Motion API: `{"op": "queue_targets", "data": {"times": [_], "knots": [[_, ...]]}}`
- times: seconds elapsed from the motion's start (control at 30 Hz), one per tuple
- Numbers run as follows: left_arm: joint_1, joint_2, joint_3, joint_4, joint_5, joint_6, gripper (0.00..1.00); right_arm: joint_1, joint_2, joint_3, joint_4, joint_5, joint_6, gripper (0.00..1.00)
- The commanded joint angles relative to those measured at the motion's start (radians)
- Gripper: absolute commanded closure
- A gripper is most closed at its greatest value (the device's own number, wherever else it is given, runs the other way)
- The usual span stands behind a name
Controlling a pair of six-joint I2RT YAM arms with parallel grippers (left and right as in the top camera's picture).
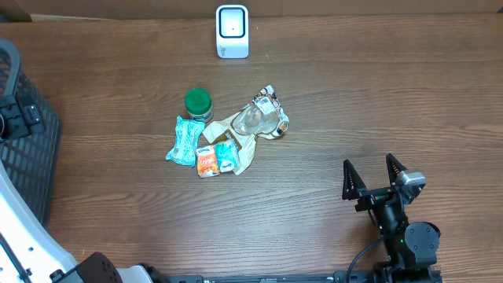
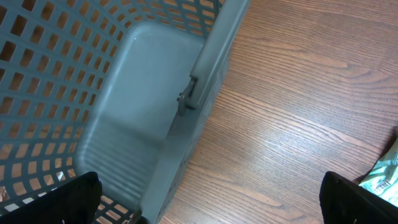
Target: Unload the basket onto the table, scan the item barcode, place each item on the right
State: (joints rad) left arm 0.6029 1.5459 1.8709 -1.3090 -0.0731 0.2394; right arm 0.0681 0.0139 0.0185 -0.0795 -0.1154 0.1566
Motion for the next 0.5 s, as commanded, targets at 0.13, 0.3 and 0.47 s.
{"op": "queue_targets", "data": {"times": [0.13,0.3,0.47], "knots": [[0.005,0.005,0.000,0.001,-0.007,-0.011,0.00,0.005,-0.007,-0.010,0.005,0.010,-0.001,0.00],[0.005,0.005,0.000,0.001,-0.007,-0.011,0.00,0.005,-0.007,-0.010,0.005,0.010,-0.001,0.00],[0.005,0.005,0.000,0.001,-0.007,-0.011,0.00,0.005,-0.007,-0.010,0.005,0.010,0.000,0.00]]}}
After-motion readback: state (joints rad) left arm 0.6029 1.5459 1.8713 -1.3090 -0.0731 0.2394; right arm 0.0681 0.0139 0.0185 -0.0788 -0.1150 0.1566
